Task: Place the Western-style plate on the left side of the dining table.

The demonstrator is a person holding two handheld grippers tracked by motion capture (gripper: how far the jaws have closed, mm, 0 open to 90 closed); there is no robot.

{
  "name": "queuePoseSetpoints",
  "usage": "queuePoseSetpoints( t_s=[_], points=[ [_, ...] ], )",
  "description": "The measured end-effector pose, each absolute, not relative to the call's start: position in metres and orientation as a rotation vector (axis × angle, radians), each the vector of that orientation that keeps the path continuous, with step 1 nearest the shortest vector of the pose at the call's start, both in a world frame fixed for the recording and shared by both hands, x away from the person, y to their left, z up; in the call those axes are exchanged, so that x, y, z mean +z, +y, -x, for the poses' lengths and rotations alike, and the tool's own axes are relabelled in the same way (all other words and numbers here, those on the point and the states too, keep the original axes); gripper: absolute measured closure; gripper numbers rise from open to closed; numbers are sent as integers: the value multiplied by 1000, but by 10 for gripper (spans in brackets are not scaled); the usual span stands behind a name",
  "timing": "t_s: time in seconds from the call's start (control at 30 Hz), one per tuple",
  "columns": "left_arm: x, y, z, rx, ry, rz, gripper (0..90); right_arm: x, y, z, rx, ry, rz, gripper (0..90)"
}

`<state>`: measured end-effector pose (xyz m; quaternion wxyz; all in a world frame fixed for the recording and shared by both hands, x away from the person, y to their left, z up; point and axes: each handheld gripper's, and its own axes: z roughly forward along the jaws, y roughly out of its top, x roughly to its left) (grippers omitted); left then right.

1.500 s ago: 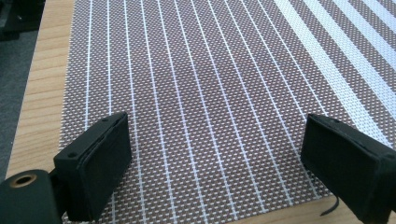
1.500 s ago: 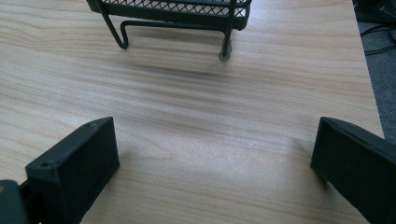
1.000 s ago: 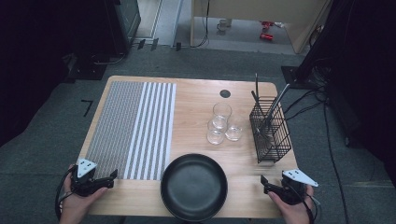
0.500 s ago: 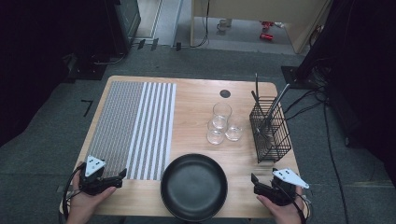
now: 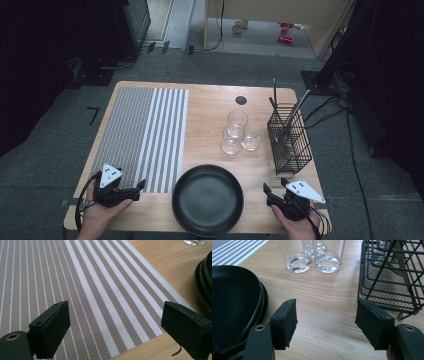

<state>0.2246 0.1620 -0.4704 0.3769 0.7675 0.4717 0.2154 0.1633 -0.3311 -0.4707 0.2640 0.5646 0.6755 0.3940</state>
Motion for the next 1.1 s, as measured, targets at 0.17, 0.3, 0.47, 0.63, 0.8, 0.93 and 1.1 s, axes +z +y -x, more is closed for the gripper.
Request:
queuePoseSetpoints(
  t_s=[0.17, 0.3, 0.47, 0.63, 0.8, 0.93, 1.1],
  points=[
    [-467, 156, -225, 531, 1189, -1960, 87, -469, -328, -163, 1103, 1809, -1549, 400],
    [-465, 149, -226, 525, 1177, -1961, 87, -467, -325, -165, 1146, 1795, -1557, 433],
    [-463, 138, -226, 517, 1144, -1966, 87, -468, -314, -168, 1156, 1810, -1533, 480],
    [-462, 128, -225, 488, 1105, -1957, 86, -470, -307, -170, 1185, 1834, -1500, 500],
    [-462, 119, -224, 483, 1087, -1972, 87, -469, -300, -174, 1219, 1867, -1520, 542],
    [-460, 114, -224, 429, 1079, -1956, 87, -469, -290, -180, 1169, 1923, -1497, 539],
    [-460, 102, -223, 428, 1057, -1965, 87, -468, -279, -186, 1187, 1930, -1512, 581]
  ],
)
